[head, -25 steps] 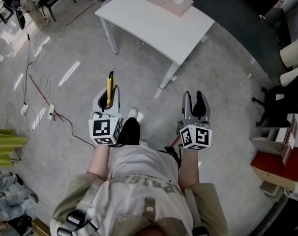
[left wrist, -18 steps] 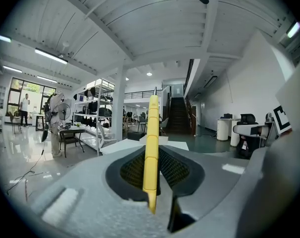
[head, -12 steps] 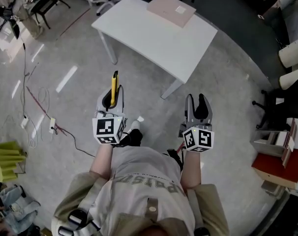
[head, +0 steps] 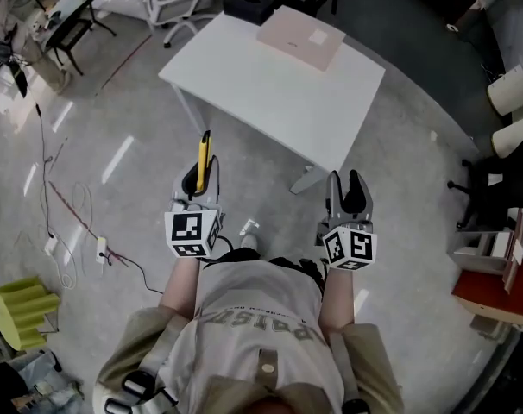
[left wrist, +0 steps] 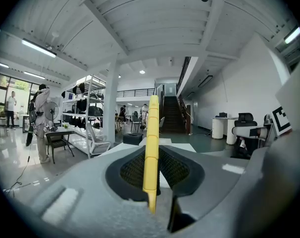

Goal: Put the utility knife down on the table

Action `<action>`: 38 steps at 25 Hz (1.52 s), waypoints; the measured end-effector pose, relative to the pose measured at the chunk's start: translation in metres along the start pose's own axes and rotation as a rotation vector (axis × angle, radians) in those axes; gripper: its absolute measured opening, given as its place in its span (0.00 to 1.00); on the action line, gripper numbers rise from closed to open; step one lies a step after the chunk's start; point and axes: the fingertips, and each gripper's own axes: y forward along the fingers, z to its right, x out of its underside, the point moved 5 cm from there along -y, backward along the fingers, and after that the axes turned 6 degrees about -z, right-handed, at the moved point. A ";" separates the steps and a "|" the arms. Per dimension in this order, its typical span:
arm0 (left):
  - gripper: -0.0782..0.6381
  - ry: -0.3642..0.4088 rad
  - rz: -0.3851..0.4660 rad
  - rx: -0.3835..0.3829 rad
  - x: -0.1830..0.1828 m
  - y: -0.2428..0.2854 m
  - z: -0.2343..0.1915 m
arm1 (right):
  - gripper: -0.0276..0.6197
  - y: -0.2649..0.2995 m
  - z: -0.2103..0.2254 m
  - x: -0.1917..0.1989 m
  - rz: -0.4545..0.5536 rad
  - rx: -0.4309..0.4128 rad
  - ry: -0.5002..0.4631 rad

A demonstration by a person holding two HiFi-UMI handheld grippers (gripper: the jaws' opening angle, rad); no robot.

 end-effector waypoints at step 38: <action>0.20 -0.008 -0.097 0.049 -0.033 0.206 -0.054 | 0.32 0.201 0.058 -0.013 -0.076 0.022 0.036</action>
